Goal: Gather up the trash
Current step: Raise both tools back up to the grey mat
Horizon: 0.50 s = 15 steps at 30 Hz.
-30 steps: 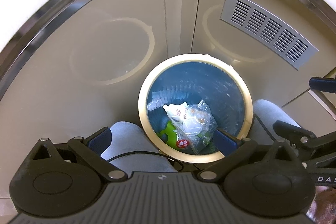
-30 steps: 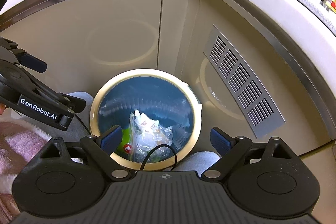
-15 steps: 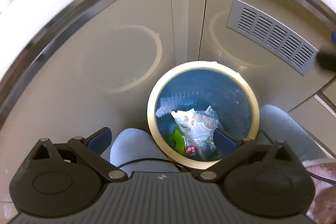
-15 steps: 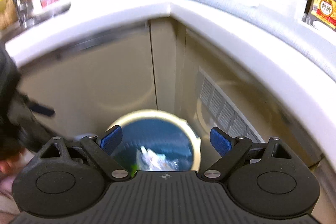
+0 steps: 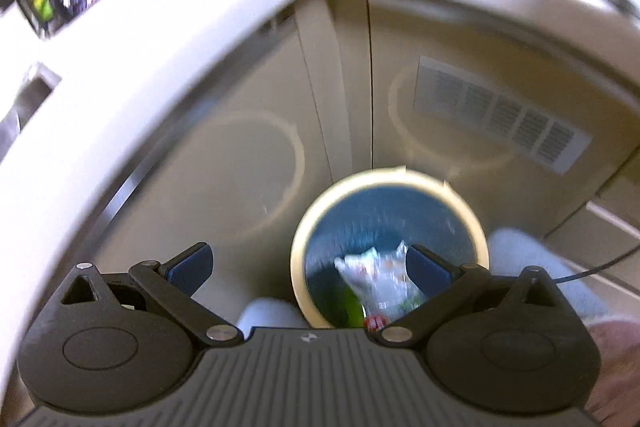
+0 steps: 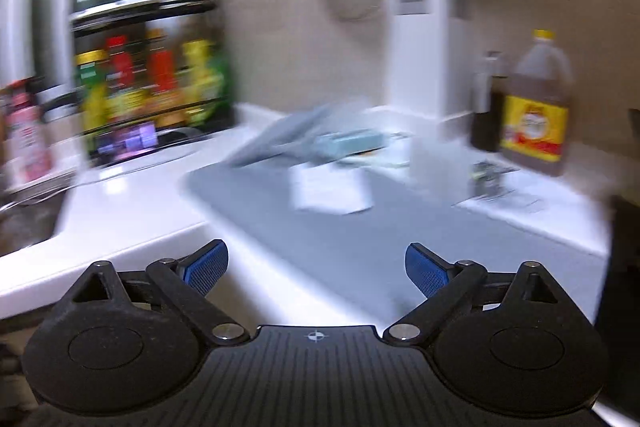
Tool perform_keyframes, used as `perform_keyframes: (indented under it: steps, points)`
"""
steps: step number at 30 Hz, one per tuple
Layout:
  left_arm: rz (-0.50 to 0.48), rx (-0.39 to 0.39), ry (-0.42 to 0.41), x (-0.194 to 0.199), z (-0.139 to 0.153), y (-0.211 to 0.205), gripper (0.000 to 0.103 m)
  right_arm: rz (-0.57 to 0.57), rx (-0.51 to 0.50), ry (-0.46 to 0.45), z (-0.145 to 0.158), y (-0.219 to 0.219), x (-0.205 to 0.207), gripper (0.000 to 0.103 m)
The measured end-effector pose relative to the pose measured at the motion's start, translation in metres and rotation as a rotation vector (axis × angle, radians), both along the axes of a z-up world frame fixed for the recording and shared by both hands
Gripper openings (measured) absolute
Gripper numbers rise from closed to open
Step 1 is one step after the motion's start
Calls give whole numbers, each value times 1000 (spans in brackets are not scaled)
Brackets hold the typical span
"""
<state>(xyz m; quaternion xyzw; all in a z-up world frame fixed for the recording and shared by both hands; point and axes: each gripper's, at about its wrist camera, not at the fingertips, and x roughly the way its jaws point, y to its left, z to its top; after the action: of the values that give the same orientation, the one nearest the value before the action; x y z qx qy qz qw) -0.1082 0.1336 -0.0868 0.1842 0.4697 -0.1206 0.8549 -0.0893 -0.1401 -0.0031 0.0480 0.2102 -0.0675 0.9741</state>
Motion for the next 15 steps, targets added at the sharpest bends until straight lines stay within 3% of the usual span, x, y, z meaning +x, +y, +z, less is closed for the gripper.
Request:
perform_keyframes:
  steps: [4, 7, 12, 15]
  points:
    - [-10, -48, -40, 22, 31, -13, 103, -190, -3, 9, -18, -54, 42, 96]
    - [-15, -80, -36, 43, 46, -27, 103, -255, 18, 17, -29, -86, 74, 96]
    - [-34, -75, -64, 64, 65, -51, 103, -232, 96, 48, -35, -115, 131, 96]
    - [-49, -66, -71, 70, 68, -61, 103, -239, 83, 48, -36, -119, 156, 96]
